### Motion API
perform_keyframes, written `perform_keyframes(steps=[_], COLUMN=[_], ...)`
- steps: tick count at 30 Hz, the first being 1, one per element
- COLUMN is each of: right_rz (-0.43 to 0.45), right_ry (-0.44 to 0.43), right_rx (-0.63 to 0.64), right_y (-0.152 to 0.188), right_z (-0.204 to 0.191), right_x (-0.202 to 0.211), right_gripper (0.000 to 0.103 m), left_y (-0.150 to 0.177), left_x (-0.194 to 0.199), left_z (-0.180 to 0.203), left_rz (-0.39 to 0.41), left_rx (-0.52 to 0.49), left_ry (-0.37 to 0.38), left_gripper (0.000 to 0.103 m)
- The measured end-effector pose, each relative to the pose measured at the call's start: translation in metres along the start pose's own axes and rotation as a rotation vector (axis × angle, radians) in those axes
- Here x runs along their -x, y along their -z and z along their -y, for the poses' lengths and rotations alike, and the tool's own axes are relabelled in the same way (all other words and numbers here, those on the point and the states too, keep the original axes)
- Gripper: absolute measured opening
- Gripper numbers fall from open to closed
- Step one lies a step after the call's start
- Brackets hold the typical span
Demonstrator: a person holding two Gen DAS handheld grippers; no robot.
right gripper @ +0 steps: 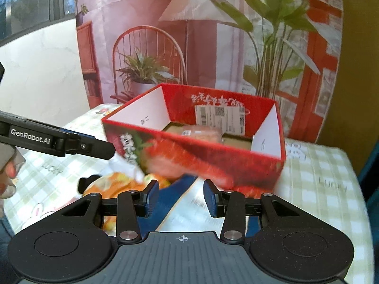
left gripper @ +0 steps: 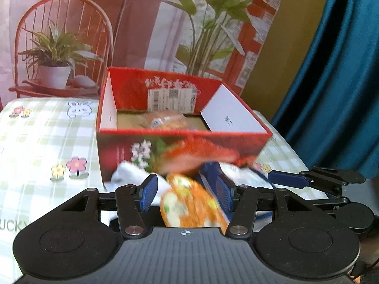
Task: Organize soft objects
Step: 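Move both tools back to the pile toward the green velvet pouch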
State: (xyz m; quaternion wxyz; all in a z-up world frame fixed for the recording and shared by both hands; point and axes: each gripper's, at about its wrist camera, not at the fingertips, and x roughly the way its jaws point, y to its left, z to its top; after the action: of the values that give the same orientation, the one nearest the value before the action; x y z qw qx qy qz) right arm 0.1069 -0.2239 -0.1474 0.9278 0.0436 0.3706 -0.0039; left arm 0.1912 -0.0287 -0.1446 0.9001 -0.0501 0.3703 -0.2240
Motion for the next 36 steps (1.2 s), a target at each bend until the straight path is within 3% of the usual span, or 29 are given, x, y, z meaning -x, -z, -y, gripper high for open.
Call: perform_keyframes(steps=[10, 17, 19, 21, 24, 27, 31, 36], right_rz=[0.008, -0.055, -0.058, -0.066, -0.072, -0.082, -0.076, -0.081], right_ry=[-0.045, -0.06, -0.062, -0.051, -0.021, -0.018, 0.0, 0.017], right_rx=[-0.005, -0.004, -0.009, -0.013, -0.007, -0.03, -0.039, -0.043], right_y=[0.057, 0.089, 0.094, 0.098, 0.105, 0.108, 0.112, 0.115], right_z=[-0.037, -0.054, -0.056, -0.059, -0.063, -0.063, -0.063, -0.065], right_x=[0.035, 0.032, 0.031, 0.031, 0.029, 0.026, 0.026, 0.023], right_gripper=[0.039, 0.04, 0.049, 0.068, 0.088, 0.1, 0.103, 0.103], left_y=[0.06, 0.093, 0.096, 0.1, 0.102, 0.106, 0.111, 0.114], left_x=[0.025, 0.029, 0.032, 0.038, 0.04, 0.038, 0.035, 0.035], left_z=[-0.006, -0.01, -0.012, -0.012, -0.01, -0.006, -0.007, -0.009], left_rz=[-0.056, -0.04, -0.026, 0.005, 0.006, -0.017, -0.043, -0.055], left_rx=[0.033, 0.05, 0.06, 0.046, 0.043, 0.031, 0.022, 0.016], left_ry=[0.006, -0.081, -0.091, -0.087, -0.056, -0.058, -0.087, -0.111], left_gripper=[0.057, 0.061, 0.066, 0.071, 0.071, 0.071, 0.072, 0.094])
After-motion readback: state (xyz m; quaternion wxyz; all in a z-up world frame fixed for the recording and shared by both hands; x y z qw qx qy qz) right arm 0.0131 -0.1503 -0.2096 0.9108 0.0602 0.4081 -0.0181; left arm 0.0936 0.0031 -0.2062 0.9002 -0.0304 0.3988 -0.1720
